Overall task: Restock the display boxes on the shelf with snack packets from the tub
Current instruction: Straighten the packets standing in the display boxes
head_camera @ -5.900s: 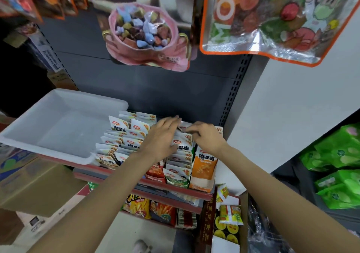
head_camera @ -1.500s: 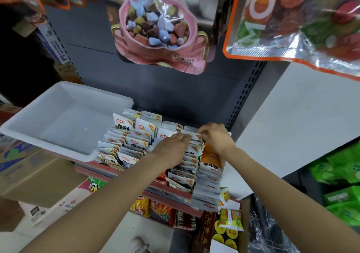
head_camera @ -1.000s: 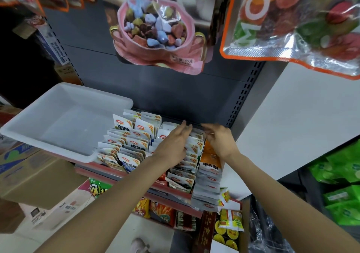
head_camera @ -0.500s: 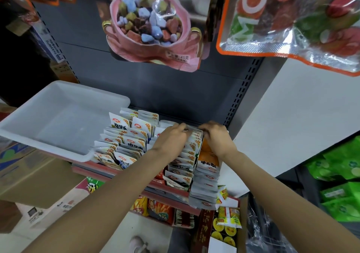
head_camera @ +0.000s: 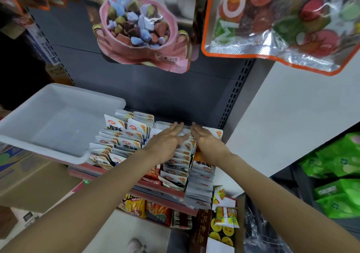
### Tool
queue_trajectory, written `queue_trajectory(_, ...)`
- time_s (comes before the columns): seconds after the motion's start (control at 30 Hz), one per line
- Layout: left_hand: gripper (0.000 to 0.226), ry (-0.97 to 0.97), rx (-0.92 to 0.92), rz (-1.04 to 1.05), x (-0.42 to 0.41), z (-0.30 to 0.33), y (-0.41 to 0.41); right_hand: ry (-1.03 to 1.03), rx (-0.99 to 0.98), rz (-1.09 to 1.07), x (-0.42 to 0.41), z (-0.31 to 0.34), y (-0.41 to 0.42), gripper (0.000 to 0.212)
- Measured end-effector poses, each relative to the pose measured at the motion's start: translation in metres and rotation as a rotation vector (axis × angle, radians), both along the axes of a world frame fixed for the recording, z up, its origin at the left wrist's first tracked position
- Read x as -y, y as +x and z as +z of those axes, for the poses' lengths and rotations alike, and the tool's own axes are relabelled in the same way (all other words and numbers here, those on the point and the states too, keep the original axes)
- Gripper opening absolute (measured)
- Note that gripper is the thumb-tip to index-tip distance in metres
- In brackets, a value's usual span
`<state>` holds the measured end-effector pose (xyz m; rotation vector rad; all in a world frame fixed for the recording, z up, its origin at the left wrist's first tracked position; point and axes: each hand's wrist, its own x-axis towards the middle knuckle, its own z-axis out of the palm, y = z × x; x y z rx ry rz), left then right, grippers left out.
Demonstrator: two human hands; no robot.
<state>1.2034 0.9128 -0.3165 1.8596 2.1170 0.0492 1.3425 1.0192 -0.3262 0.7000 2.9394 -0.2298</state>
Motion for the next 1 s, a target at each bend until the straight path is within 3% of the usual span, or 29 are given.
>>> queue_trajectory(0.17, 0.085, 0.1, 0.034, 0.089, 0.001, -0.002, 0.008, -0.092, 0.009, 0.011, -0.005, 0.001, 0.001, 0.072)
queue_trajectory(0.27, 0.085, 0.063, 0.068, 0.103, 0.001, 0.0, 0.01, -0.114, -0.001, 0.027, 0.0, 0.0, 0.004, 0.073)
queue_trajectory(0.37, 0.079, 0.102, 0.134, 0.134, 0.004, 0.006, 0.008, -0.176, -0.208, -0.083, 0.004, 0.006, 0.003, 0.058)
queue_trajectory(0.47, 0.075, 0.148, 0.076, 0.065, 0.015, 0.007, 0.011, -0.196, -0.441, -0.261, 0.006, 0.01, 0.008, 0.041)
queue_trajectory(0.67, 0.049, 0.149, 0.049, 0.029, 0.034, 0.009, 0.014, -0.224, -0.432, -0.253, 0.009, 0.002, 0.01, 0.031)
queue_trajectory(1.0, 0.045, -0.016, 0.039, 0.001, 0.039, 0.015, 0.007, -0.251, -0.285, -0.204, 0.013, -0.002, 0.004, 0.03)
